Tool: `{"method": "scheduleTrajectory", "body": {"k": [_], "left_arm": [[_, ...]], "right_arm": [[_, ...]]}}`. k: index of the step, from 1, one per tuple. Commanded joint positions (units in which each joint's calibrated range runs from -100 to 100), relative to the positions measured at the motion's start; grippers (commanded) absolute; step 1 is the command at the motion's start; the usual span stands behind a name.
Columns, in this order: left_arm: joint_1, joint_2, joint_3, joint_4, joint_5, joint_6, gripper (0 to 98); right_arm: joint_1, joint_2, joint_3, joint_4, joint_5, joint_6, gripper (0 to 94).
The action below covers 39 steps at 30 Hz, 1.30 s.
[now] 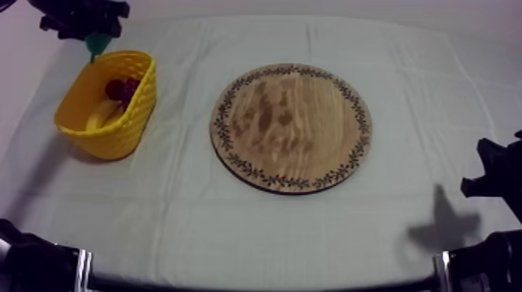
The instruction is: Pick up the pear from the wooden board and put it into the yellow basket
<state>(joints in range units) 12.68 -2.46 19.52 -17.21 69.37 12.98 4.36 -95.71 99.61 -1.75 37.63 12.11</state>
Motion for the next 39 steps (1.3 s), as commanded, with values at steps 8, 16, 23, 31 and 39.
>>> {"method": "scheduleTrajectory", "body": {"k": [8, 16, 23, 31, 39], "left_arm": [[-2.3, 0.1, 11.7, -0.45, -2.2, 0.3, 33.3], [-2.9, 0.8, 16.3, 0.26, -3.0, -0.3, 32.6], [-2.8, 1.2, 16.0, 0.22, -3.0, 0.4, 49.6], [-2.2, 1.4, 13.5, -1.54, -2.1, 5.5, 93.4], [-1.9, 1.1, 12.1, -1.88, -3.8, 6.3, 97.1]], "right_arm": [[0.0, 0.0, 0.1, 0.0, 0.0, 0.0, 0.3], [0.0, 0.0, 0.1, 0.0, 0.0, 0.0, 0.3], [0.0, 0.0, 0.1, 0.0, 0.0, 0.0, 0.3], [0.0, 0.0, 0.1, 0.0, 0.0, 0.0, 0.3], [0.0, 0.0, 0.1, 0.0, 0.0, 0.0, 0.3]]}}
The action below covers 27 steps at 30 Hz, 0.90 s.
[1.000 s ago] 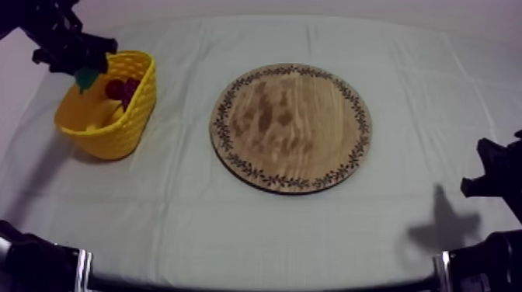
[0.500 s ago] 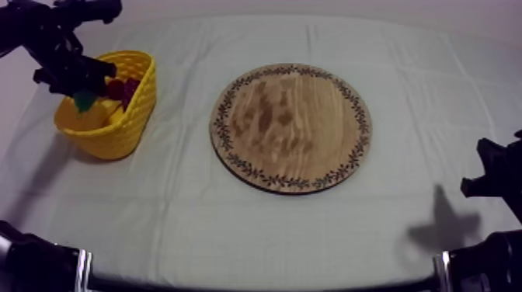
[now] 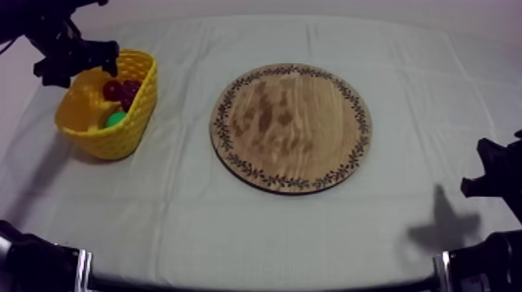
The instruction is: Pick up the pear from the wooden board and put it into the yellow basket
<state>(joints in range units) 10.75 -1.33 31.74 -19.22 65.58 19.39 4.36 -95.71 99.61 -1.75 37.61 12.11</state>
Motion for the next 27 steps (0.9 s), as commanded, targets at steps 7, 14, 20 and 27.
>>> {"method": "scheduleTrajectory", "body": {"k": [7, 14, 20, 27], "left_arm": [[-0.9, -2.1, -2.4, 2.04, -1.4, -0.5, 90.1], [-2.2, -9.1, -2.4, 3.02, -9.5, -3.1, 51.4], [-2.2, -19.0, 4.3, 3.26, -17.4, -10.1, 11.0], [-3.2, -34.0, 12.0, 3.91, -22.7, -11.2, 1.0]], "right_arm": [[0.0, 0.0, 0.1, 0.0, 0.1, 0.0, 0.3], [0.0, 0.0, 0.1, 0.0, 0.1, 0.0, 0.3], [0.0, 0.0, 0.1, 0.0, 0.1, 0.0, 0.3], [0.0, 0.0, 0.1, 0.0, 0.1, 0.0, 0.3]]}}
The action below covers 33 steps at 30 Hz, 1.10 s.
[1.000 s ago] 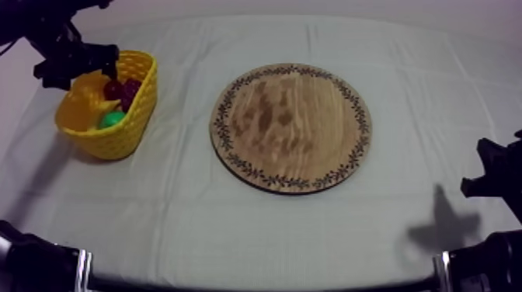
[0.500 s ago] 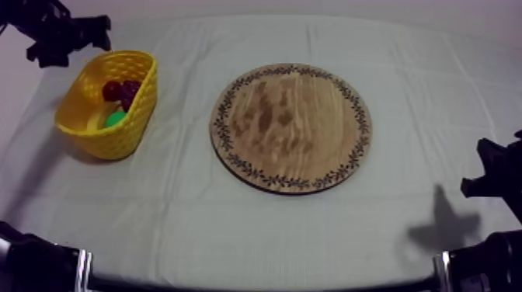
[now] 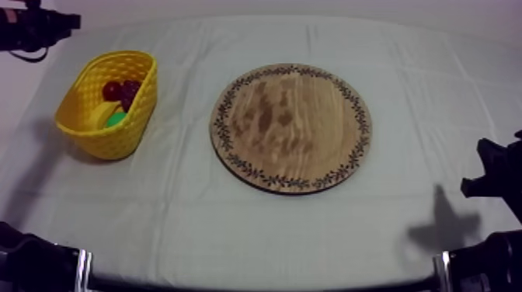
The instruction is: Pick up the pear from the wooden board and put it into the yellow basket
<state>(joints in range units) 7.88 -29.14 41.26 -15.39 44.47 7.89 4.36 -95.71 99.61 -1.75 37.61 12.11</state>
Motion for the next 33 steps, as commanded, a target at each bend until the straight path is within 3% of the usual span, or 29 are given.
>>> {"method": "scheduleTrajectory", "body": {"k": [1, 4, 10, 21, 25, 33], "left_arm": [[-0.7, -8.7, 4.4, 0.11, -3.1, 0.6, 0.7], [-2.1, -16.6, 12.0, -0.57, -8.4, 2.4, 0.3], [-2.8, -32.7, 27.9, -4.55, -14.9, 7.1, 0.1], [-3.6, -53.9, 48.2, -5.77, -18.6, 10.8, 0.1], [-3.4, -58.7, 52.6, -5.49, -18.6, 10.5, 0.1], [-2.6, -66.3, 55.8, -1.23, -16.7, 7.6, 0.1]], "right_arm": [[0.0, 0.0, 0.1, 0.0, 0.1, 0.0, 0.3], [0.0, 0.0, 0.1, 0.0, 0.1, 0.0, 0.3], [0.0, 0.0, 0.1, 0.0, 0.1, 0.0, 0.3], [-0.1, 0.0, 0.1, 0.0, 0.1, 0.0, 0.3], [-0.1, 0.0, 0.1, 0.0, 0.1, 0.0, 0.3], [-0.1, 0.0, 0.1, 0.0, 0.1, 0.0, 0.3]]}}
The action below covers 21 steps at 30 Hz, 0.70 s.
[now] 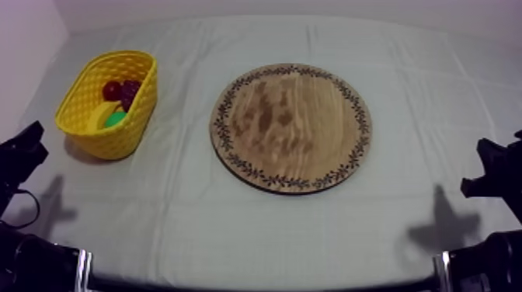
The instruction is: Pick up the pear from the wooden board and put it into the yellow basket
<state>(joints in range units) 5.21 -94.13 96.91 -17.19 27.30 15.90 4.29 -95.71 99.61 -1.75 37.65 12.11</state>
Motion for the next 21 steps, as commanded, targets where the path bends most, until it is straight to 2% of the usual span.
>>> {"method": "scheduleTrajectory", "body": {"k": [1, 8, 12, 14, 18, 21], "left_arm": [[0.2, -2.2, 0.2, 0.91, 0.9, -0.6, 0.1], [-0.5, -5.5, 0.5, 2.13, 3.1, -1.4, 0.1], [-0.6, -5.8, 0.6, 2.30, 3.1, -0.7, 0.1], [-0.7, -5.8, 0.9, 2.09, 2.0, 0.3, 0.1], [-1.2, -5.9, 1.4, 0.90, -1.8, 4.5, 0.1], [-0.6, -5.9, 1.4, 0.49, -2.4, 5.7, 0.1]], "right_arm": [[0.0, 0.0, 0.1, 0.0, 0.0, 0.0, 0.3], [0.0, 0.0, 0.1, 0.0, 0.0, 0.0, 0.3], [0.0, 0.0, 0.1, 0.0, 0.0, 0.0, 0.3], [0.0, 0.0, 0.1, 0.0, 0.0, 0.0, 0.3], [0.0, 0.0, 0.1, 0.0, 0.0, 0.0, 0.3], [0.0, 0.0, 0.1, 0.0, 0.0, 0.0, 0.3]]}}
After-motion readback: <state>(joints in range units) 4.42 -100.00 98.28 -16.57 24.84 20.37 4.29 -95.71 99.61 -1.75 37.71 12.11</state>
